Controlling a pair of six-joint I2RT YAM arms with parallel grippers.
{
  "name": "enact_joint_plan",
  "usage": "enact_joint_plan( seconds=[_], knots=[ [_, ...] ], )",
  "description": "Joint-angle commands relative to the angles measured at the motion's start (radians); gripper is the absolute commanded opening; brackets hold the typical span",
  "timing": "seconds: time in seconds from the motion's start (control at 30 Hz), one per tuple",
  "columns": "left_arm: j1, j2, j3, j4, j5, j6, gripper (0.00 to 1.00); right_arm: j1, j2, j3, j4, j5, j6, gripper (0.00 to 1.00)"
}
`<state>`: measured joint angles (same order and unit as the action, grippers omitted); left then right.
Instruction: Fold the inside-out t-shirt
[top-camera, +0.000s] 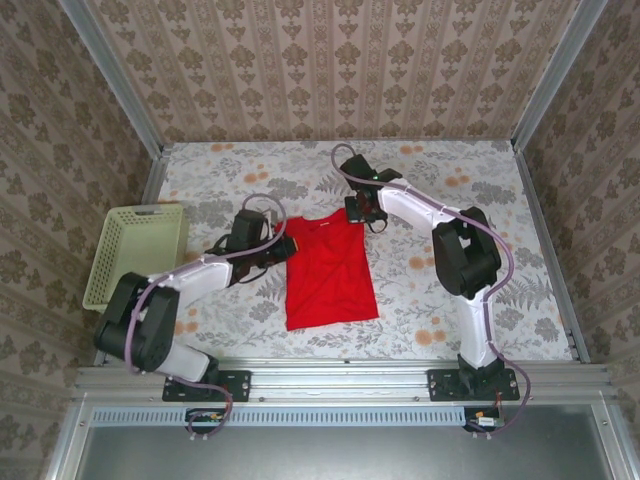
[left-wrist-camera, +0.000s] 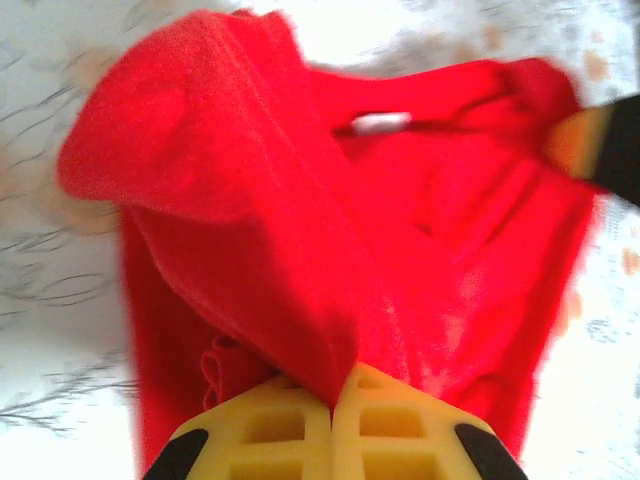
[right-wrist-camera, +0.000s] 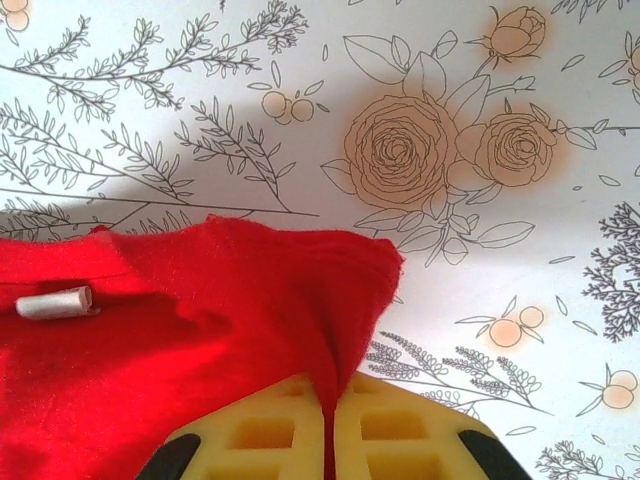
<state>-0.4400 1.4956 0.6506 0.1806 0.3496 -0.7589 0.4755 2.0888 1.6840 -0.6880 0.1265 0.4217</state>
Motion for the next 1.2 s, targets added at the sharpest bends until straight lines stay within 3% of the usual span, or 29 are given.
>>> enact_joint_plan(
  seconds=[0.0, 0.2, 0.3, 0.43, 0.6, 0.83, 1.03, 1.1, 1.17],
  knots=[
    [0.057, 0.104, -0.066, 0.172, 0.066, -0.050, 0.10, -0.015, -0.038, -0.023, 0.032, -0.051, 0.022, 0.10],
    [0.087, 0.173, -0.083, 0.192, 0.039, -0.040, 0.27, -0.033, -0.033, -0.006, 0.031, -0.049, 0.018, 0.14],
    [0.089, 0.149, -0.065, 0.150, 0.022, -0.020, 0.41, -0.042, -0.018, 0.015, 0.033, -0.068, 0.001, 0.24],
    [0.089, 0.071, 0.028, -0.064, -0.068, 0.059, 0.62, -0.046, -0.009, 0.042, 0.001, -0.040, -0.022, 0.39],
    [0.089, 0.057, 0.213, -0.337, -0.205, 0.152, 0.77, -0.044, -0.030, 0.036, 0.014, -0.047, -0.065, 0.44],
    [0.080, 0.246, 0.412, -0.475, -0.175, 0.134, 0.72, -0.031, 0.045, 0.086, -0.005, -0.056, -0.080, 0.44],
    [0.031, 0.315, 0.457, -0.510, -0.167, 0.099, 0.67, -0.028, 0.061, 0.075, -0.005, -0.042, -0.081, 0.45],
    [0.027, 0.339, 0.464, -0.492, -0.141, 0.083, 0.60, -0.027, 0.073, 0.077, -0.010, -0.038, -0.079, 0.46],
    [0.027, 0.350, 0.466, -0.458, -0.114, 0.074, 0.47, -0.029, 0.089, 0.079, -0.013, -0.047, -0.074, 0.46]
  ],
)
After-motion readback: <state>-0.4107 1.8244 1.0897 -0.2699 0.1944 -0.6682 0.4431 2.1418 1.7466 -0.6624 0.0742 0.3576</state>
